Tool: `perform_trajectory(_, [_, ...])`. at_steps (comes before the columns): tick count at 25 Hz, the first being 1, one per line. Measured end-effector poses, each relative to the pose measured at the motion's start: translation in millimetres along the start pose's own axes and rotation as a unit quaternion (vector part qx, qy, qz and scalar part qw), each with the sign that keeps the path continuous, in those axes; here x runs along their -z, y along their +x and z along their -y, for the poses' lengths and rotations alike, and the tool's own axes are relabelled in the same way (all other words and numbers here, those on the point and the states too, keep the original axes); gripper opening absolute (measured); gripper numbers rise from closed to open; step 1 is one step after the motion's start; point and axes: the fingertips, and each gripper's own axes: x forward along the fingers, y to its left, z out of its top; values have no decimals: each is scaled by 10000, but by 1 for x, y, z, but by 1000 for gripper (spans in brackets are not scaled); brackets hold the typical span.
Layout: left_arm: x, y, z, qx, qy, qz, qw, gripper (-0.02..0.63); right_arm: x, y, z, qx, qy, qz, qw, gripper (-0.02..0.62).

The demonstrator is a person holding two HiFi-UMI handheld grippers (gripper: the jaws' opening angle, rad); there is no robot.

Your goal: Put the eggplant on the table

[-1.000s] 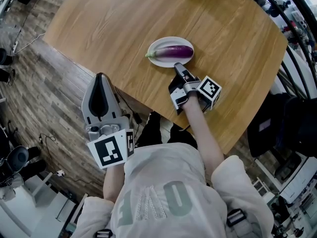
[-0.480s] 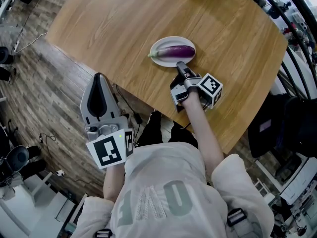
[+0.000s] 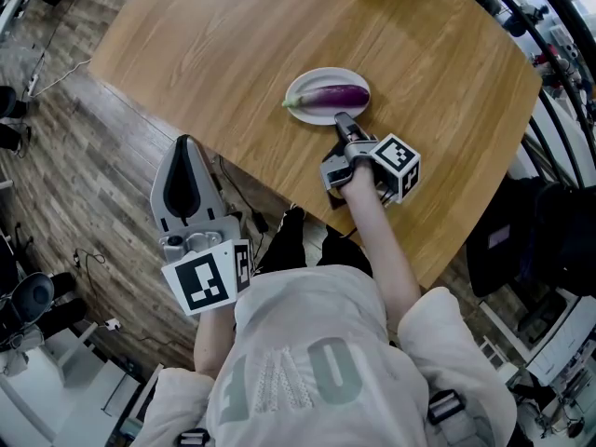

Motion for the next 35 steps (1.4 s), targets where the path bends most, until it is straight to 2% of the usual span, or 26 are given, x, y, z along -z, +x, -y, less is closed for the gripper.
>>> perform_trajectory(4, [-1,-5,1,-5,3,44,10000,9,3,-19,11,313,220,89,9992,141])
perform_trajectory(7, [-4,-5,2,-5,41,148,9999,9,-7,-37,2,337,169,334,9987,143])
perform_trajectory(10, [-12,0,-1,13,88,271,9996,9,-26,-62,-27,243,-600,916,9937,143])
perform_trajectory(12, [-18,2,-2,31,64,364,9993,9,-39,-86,-54,140,-1379,1435,9799,143])
perform_trajectory(14, [-23,4,-1,64,40,485,9988,9,-53,-113,-85,48,-2318,2055,9508,141])
perform_trajectory(15, [-26,6,0,84,26,537,9985,9,-58,-126,-101,48,-2851,2379,9285,141])
perform_trajectory(17, [-31,7,1,118,-6,586,9982,9,-59,-152,-132,110,-3968,2942,8694,141])
perform_trajectory(19, [-39,7,1,147,-58,645,9978,9,-50,-172,-165,83,-4976,3341,8004,141])
perform_trajectory(21, [-48,10,3,185,-120,784,9967,9,-34,-184,-198,-87,-5746,3590,7354,141])
perform_trajectory(22, [-52,11,4,208,-144,835,9962,9,-24,-186,-210,-184,-6036,3623,7099,140])
perform_trajectory(24, [-56,12,6,258,-183,872,9957,9,-4,-187,-225,-356,-6504,3526,6719,137])
perform_trajectory(25, [-56,13,8,288,-201,880,9955,9,7,-185,-229,-443,-6710,3423,6563,97])
perform_trajectory(26, [-57,14,10,320,-218,892,9953,9,16,-183,-232,-523,-6890,3301,6431,24])
perform_trajectory(28, [-59,16,15,384,-252,926,9946,9,29,-178,-234,-616,-7111,3086,6288,18])
perform_trajectory(33, [-62,21,31,542,-330,941,9935,9,35,-178,-231,-616,-7261,2902,6203,18])
perform_trajectory(35, [-63,22,37,618,-358,936,9930,9,35,-179,-230,-626,-7276,2846,6211,18])
